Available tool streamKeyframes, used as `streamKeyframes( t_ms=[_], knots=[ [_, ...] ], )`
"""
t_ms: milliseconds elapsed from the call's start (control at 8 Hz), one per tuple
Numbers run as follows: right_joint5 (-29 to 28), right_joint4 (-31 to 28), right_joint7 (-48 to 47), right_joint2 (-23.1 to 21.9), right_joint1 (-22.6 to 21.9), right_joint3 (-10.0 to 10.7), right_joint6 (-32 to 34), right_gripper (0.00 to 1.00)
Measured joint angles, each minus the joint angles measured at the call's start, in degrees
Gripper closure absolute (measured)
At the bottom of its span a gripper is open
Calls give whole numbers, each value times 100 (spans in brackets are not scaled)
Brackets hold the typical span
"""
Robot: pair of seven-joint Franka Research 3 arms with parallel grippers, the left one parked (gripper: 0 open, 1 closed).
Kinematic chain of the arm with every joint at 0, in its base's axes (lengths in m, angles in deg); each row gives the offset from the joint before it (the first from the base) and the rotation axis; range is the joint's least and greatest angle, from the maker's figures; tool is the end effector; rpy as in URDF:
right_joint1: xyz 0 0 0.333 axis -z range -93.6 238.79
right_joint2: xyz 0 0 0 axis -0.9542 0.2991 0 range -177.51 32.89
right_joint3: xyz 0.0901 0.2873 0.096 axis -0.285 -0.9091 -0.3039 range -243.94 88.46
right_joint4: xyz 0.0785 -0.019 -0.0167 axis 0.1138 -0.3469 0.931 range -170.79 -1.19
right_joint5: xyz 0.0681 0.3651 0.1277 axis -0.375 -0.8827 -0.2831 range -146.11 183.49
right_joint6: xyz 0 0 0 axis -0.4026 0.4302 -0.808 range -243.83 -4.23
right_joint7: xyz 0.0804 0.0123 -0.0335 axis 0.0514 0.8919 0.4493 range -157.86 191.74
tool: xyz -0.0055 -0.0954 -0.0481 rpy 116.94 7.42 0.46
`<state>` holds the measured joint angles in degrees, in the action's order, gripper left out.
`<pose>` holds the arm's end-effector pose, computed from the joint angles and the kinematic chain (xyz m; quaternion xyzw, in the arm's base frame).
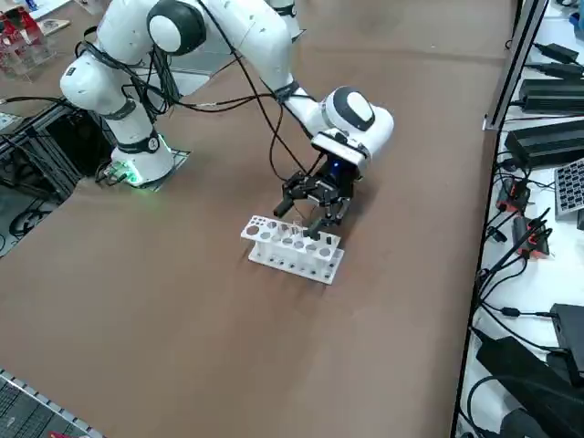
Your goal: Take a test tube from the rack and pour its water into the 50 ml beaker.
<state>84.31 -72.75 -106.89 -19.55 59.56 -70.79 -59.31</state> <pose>0.6762 -0.0195 0.1999 0.5020 -0.5505 0.3644 0.5587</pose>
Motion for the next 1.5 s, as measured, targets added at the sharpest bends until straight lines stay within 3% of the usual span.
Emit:
streamKeyframes(
  t_ms=[250, 750, 1250, 1500],
  knots=[
    [-449, 208, 1304, -380, -164, -10, 59, 0],
    [-1425, 363, 4623, -1664, -372, -20, 119, 0],
    [-3079, 960, 7616, -2231, -374, -21, 117, 0],
    [-4127, 1058, 8983, -2494, -158, -4, 9, 0]
  ],
)
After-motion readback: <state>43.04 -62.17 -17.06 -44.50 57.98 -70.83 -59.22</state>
